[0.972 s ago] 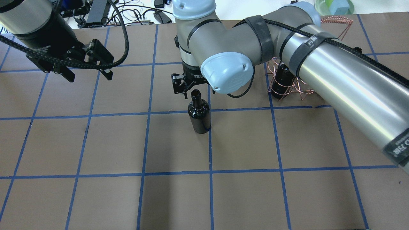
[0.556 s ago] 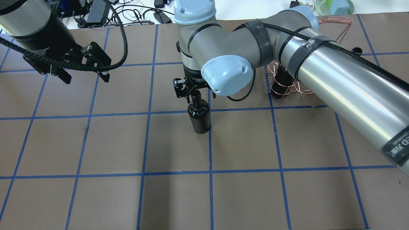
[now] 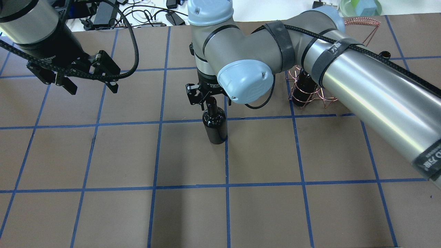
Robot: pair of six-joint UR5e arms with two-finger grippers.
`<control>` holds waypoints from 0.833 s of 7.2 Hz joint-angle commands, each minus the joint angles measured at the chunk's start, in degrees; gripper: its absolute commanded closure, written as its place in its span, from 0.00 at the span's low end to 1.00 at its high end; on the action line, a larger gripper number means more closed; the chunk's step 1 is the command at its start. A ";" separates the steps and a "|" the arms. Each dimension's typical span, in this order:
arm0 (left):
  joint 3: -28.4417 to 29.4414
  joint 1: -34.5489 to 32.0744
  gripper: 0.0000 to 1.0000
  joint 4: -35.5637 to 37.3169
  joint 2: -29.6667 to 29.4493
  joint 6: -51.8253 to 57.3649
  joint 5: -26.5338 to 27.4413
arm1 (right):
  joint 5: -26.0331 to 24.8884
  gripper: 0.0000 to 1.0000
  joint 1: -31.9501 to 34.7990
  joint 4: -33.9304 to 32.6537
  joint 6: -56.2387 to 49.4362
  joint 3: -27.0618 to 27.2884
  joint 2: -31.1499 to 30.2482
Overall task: Place wine into wine basket
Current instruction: 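Lower the right gripper and close it on the bottle neck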
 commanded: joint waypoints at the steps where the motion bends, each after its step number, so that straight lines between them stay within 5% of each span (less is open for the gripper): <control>1: -0.03 0.00 0.00 -0.05 0.04 -0.01 0.05 | 0.50 0.26 0.00 0.11 0.00 -0.01 -0.01; 4: -0.91 -0.08 0.00 0.04 -0.31 -0.01 -0.21 | 1.99 0.55 0.00 0.11 -0.09 -0.01 -0.01; 6: -1.00 -0.09 0.00 0.12 -0.05 -0.01 -0.13 | 1.99 0.97 0.00 0.11 -0.17 -0.01 -0.01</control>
